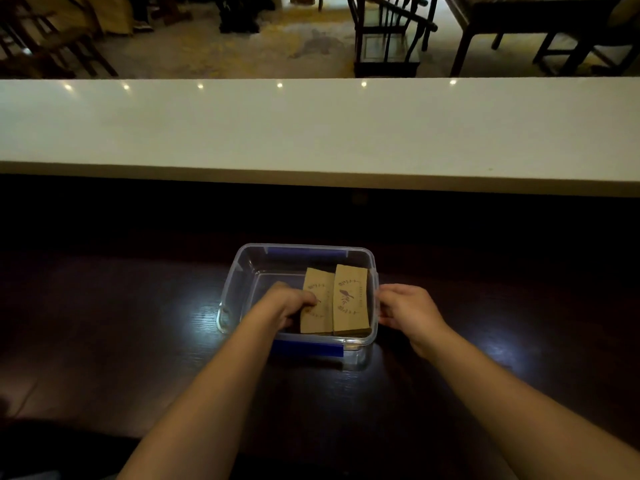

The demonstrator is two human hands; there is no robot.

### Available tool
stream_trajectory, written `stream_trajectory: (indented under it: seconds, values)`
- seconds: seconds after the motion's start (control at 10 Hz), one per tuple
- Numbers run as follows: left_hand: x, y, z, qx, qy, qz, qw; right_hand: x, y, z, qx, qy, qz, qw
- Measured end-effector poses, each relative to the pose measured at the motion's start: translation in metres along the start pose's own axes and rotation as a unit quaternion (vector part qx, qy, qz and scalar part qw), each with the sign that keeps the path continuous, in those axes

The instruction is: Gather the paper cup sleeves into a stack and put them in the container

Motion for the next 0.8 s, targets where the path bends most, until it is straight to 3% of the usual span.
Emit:
stream_trajectory:
  seconds: [0.2, 0.4, 0.6, 0.7, 0.8]
  values:
    - [0.002, -0.002, -0.001, 0.018, -0.018, 0.010, 1.000, -0.002, -0.006, -0.004, 0.004, 0.013, -0.014, 1.000]
    - [0.008, -0.006, 0.006, 0.020, 0.035, 0.037, 0.998, -0.001, -0.004, -0.003, 0.015, 0.021, -0.009, 1.000]
    - [0.010, -0.017, 0.010, 0.027, 0.065, 0.029, 0.997, -0.003, -0.004, 0.000, 0.011, -0.048, -0.015, 0.999]
    - [0.012, -0.028, 0.018, 0.072, 0.100, 0.066, 0.990, -0.013, -0.004, -0.006, -0.005, -0.066, -0.014, 0.998]
    - [0.016, -0.049, 0.051, 0.224, 0.237, 0.205, 0.923, -0.030, -0.004, -0.019, -0.037, -0.062, 0.014, 0.997]
Point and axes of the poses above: each hand's wrist, its own y-axis towards the middle knuckle, its own x-axis out of the palm, z = x × y, the point moved 5 cm from there along y, towards the middle knuckle, and after that the axes turned 9 degrees about -y, right-handed, at the moved point
